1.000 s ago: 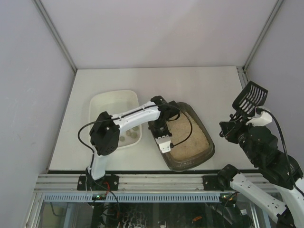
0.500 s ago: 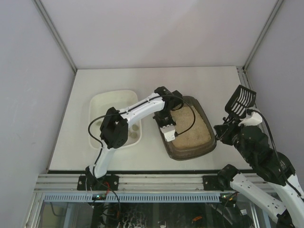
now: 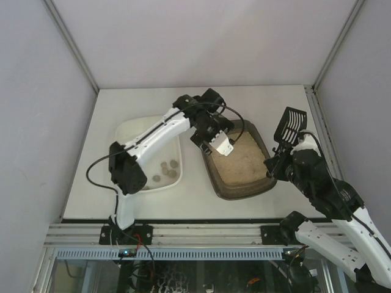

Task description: Clean the litter box

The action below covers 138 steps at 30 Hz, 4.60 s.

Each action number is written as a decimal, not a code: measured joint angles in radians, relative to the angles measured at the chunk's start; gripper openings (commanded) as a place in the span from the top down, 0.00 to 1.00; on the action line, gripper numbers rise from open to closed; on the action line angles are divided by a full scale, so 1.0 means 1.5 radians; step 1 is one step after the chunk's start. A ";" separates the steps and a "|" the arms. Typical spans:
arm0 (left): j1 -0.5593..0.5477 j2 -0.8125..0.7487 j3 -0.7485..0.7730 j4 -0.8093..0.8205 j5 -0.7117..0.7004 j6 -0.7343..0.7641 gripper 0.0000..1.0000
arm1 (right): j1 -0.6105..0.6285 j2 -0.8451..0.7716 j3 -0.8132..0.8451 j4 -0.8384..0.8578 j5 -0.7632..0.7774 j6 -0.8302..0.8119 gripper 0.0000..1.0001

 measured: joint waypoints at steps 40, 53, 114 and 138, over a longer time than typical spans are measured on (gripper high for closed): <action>0.275 -0.154 -0.359 0.382 0.069 -1.522 0.00 | -0.180 0.679 0.309 -0.276 -0.539 -0.111 1.00; 0.257 -0.141 -0.341 0.403 -0.002 -1.553 0.00 | -0.181 0.768 0.329 -0.293 -0.494 -0.113 1.00; 0.214 -0.202 -0.442 0.457 -0.038 -1.575 0.00 | -0.054 0.807 0.233 -0.081 -0.274 -0.278 1.00; 0.222 -0.209 -0.454 0.457 -0.022 -1.552 0.00 | -0.002 0.832 0.248 -0.016 -0.359 -0.302 1.00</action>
